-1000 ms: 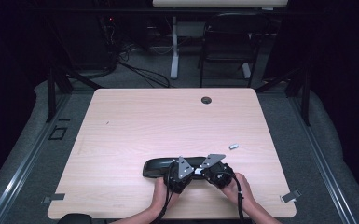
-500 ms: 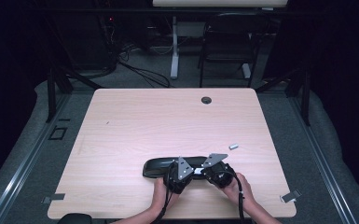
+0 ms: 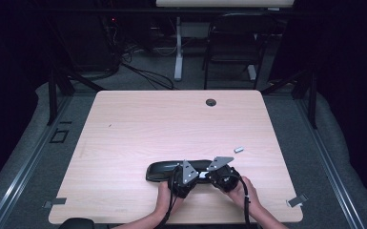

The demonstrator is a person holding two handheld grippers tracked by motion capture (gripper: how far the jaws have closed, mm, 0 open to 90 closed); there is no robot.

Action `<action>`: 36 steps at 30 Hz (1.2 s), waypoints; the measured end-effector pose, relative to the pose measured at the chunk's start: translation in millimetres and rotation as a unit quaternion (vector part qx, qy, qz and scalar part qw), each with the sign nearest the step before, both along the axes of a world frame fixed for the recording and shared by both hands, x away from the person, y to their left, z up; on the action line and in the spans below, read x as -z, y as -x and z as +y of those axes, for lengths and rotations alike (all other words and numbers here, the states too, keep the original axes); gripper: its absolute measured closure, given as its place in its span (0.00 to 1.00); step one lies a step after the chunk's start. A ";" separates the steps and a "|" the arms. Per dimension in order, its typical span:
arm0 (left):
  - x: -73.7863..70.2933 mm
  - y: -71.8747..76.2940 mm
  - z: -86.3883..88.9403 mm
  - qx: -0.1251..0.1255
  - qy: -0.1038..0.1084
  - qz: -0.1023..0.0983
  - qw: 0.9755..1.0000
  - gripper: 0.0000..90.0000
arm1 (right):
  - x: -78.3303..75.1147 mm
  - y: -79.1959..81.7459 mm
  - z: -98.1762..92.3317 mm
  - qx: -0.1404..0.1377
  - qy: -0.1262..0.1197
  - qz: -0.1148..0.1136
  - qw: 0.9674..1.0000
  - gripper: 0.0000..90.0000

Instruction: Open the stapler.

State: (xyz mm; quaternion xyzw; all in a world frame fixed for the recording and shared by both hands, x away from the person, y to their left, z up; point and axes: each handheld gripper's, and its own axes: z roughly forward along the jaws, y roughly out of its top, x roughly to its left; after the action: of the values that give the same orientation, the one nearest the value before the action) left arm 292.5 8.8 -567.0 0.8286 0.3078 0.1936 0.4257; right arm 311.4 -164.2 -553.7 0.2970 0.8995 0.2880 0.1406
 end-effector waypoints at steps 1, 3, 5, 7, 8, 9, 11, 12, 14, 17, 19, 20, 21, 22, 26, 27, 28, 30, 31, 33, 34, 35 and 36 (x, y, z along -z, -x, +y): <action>0.5 -0.3 -1.2 -0.001 0.000 0.000 1.000 1.00 | 0.4 0.6 0.4 0.003 0.000 -0.004 1.000 1.00; 1.4 -0.3 -2.4 -0.007 0.003 -0.001 1.000 1.00 | 1.0 1.5 0.0 0.004 -0.003 -0.006 1.000 1.00; 1.8 0.1 -1.9 -0.015 0.007 0.001 1.000 1.00 | 1.2 1.4 -1.2 0.005 -0.007 -0.003 1.000 1.00; 1.9 0.1 -1.3 -0.017 0.007 0.002 1.000 1.00 | 2.3 1.7 -1.9 0.008 -0.015 -0.004 1.000 1.00; 2.0 0.2 -1.2 -0.018 0.007 0.001 1.000 1.00 | 2.4 1.9 -1.6 0.008 -0.015 -0.006 1.000 1.00; 2.2 0.4 -1.2 -0.018 0.006 -0.001 1.000 1.00 | 1.8 2.0 -1.7 0.006 -0.009 -0.007 1.000 1.00; 2.8 1.1 -1.4 -0.019 0.008 -0.005 1.000 1.00 | 2.2 1.6 -2.3 0.008 -0.015 -0.003 1.000 1.00; 2.9 2.0 -1.1 -0.021 0.007 -0.009 1.000 1.00 | 2.0 1.5 -2.4 0.008 -0.014 -0.002 1.000 1.00; 3.2 2.9 -1.2 -0.023 0.011 -0.011 1.000 1.00 | 2.2 1.6 -2.2 0.008 -0.014 -0.004 1.000 1.00; 3.2 2.8 -1.1 -0.023 0.011 -0.011 1.000 1.00 | 2.8 2.3 -2.1 0.009 -0.017 -0.007 1.000 1.00; 3.0 2.7 -0.9 -0.024 0.010 -0.010 1.000 1.00 | 3.0 3.3 -2.7 0.007 -0.014 -0.011 1.000 1.00; 3.4 2.6 -1.1 -0.024 0.012 -0.012 1.000 1.00 | 3.4 3.7 -2.6 0.007 -0.015 -0.013 1.000 1.00; 3.6 2.6 -1.0 -0.024 0.013 -0.012 1.000 1.00 | 3.4 3.9 -2.6 0.009 -0.016 -0.013 1.000 1.00; 3.4 2.7 -1.1 -0.023 0.014 -0.010 1.000 1.00 | 3.6 3.6 -2.9 0.009 -0.017 -0.012 1.000 1.00; 3.8 2.9 -5.1 -0.015 0.015 -0.016 1.000 1.00 | 3.5 3.9 -2.8 0.008 -0.016 -0.013 1.000 1.00; 4.4 2.5 -6.4 -0.015 0.016 -0.018 1.000 1.00 | 3.9 3.9 -3.0 0.009 -0.018 -0.015 1.000 1.00; 4.7 1.9 -6.7 -0.014 0.016 -0.018 1.000 1.00 | 4.9 4.6 -3.1 0.009 -0.024 -0.016 1.000 1.00; 5.4 1.1 -7.1 -0.017 0.020 -0.016 1.000 1.00 | 5.5 5.5 -3.3 0.014 -0.028 -0.020 0.999 1.00; 5.6 0.8 -7.3 -0.018 0.021 -0.015 1.000 1.00 | 5.7 6.6 -2.9 0.013 -0.024 -0.025 0.999 1.00; 6.1 0.5 -7.9 -0.019 0.022 -0.016 0.999 1.00 | 6.2 7.3 -2.7 0.014 -0.026 -0.027 0.999 1.00; 6.1 0.7 -9.0 -0.018 0.027 -0.013 0.999 1.00 | 6.5 7.0 -3.6 0.013 -0.028 -0.028 0.999 1.00; 5.7 0.2 -9.7 -0.017 0.031 -0.009 0.999 1.00 | 6.5 7.0 -3.6 0.013 -0.028 -0.028 0.999 1.00; 5.1 0.4 -10.1 -0.018 0.030 -0.005 0.999 1.00 | 6.6 6.6 -4.1 0.011 -0.030 -0.026 0.999 1.00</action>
State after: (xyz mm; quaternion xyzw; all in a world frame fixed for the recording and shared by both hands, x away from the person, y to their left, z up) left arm 292.1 -1.3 -572.1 0.8086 0.3263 0.1958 0.4486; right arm 304.8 -168.3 -560.3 0.3039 0.8830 0.3209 0.1579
